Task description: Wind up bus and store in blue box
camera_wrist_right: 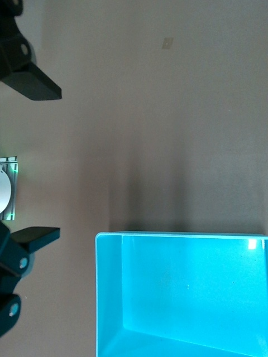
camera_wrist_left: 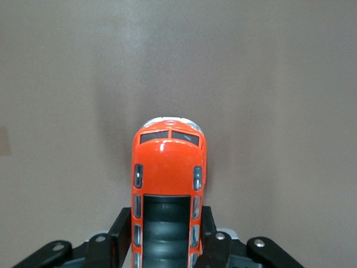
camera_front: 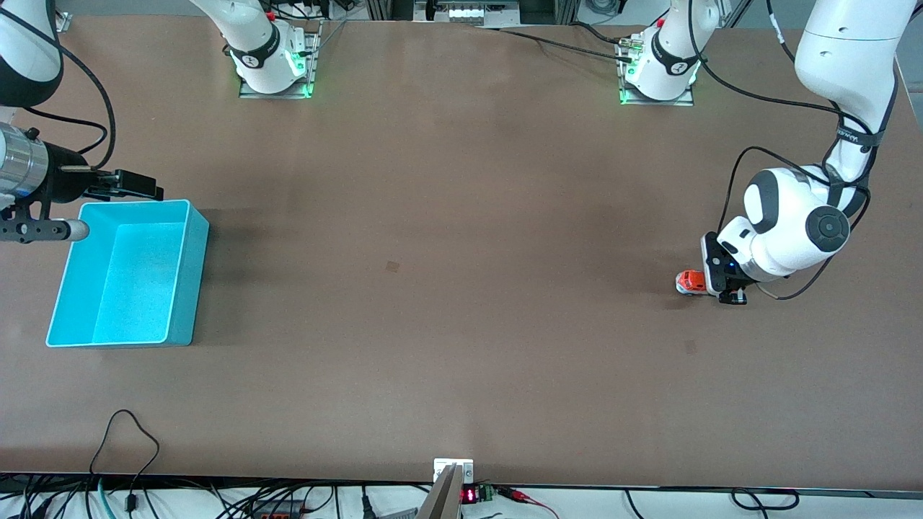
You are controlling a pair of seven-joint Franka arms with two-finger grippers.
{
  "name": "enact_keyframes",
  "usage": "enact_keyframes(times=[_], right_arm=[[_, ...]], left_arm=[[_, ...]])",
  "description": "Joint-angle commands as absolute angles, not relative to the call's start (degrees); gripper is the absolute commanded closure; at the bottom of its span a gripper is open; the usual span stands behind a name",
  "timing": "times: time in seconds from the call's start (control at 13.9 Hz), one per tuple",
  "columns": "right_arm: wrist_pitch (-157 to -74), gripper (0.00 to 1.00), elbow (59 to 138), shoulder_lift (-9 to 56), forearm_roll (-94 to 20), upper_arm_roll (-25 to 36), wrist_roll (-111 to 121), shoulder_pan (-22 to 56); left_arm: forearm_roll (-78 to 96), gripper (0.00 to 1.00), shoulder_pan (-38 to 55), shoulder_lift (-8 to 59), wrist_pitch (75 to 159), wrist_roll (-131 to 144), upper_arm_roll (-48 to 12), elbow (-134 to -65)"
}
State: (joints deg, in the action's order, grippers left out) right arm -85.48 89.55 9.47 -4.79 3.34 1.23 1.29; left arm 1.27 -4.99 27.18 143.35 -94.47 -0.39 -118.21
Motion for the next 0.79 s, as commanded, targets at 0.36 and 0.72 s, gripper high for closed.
enact_keyframes(times=[0.36,0.72], right_arm=[[-84.81,0.0,88.42,10.02,-6.15,3.43,2.37,0.88],[-84.73,0.0,88.33,10.02,-6.15,3.43,2.37,0.97]], left_arm=[[2.11,0.76,-5.54,23.12,141.94,-95.54,-1.14,-123.56],[2.11,0.77,-5.54,23.38,141.94,-93.7,-1.14,-123.93]])
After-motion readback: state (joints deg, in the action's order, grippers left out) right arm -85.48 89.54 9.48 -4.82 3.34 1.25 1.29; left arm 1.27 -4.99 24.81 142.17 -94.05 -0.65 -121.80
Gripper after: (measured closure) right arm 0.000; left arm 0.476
